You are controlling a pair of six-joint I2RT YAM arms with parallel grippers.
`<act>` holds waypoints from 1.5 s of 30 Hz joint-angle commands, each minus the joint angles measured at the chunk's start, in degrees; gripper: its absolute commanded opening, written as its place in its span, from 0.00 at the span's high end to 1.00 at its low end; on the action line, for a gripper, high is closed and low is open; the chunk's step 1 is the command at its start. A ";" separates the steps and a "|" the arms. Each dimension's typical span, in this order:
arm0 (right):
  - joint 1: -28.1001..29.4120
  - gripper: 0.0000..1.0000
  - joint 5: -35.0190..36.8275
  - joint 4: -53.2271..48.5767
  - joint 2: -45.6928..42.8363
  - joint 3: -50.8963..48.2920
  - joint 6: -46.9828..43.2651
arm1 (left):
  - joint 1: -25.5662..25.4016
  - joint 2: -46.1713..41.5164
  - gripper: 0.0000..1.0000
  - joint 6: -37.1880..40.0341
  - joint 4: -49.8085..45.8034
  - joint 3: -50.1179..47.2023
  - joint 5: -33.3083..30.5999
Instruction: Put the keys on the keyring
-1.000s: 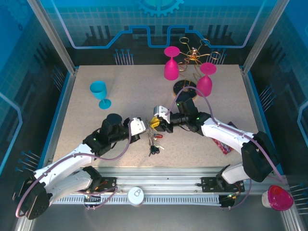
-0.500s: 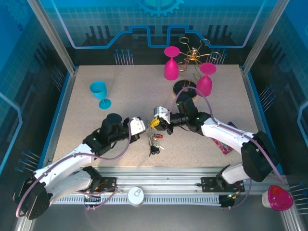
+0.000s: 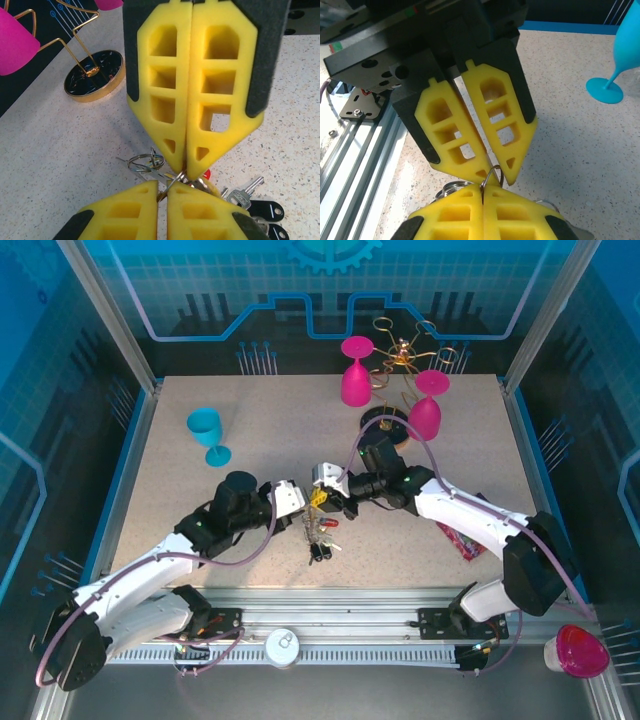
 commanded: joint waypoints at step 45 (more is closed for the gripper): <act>-0.36 1.00 -2.61 4.70 -0.80 -1.59 -1.41 | 1.19 -1.56 0.66 -1.85 -0.22 0.67 2.20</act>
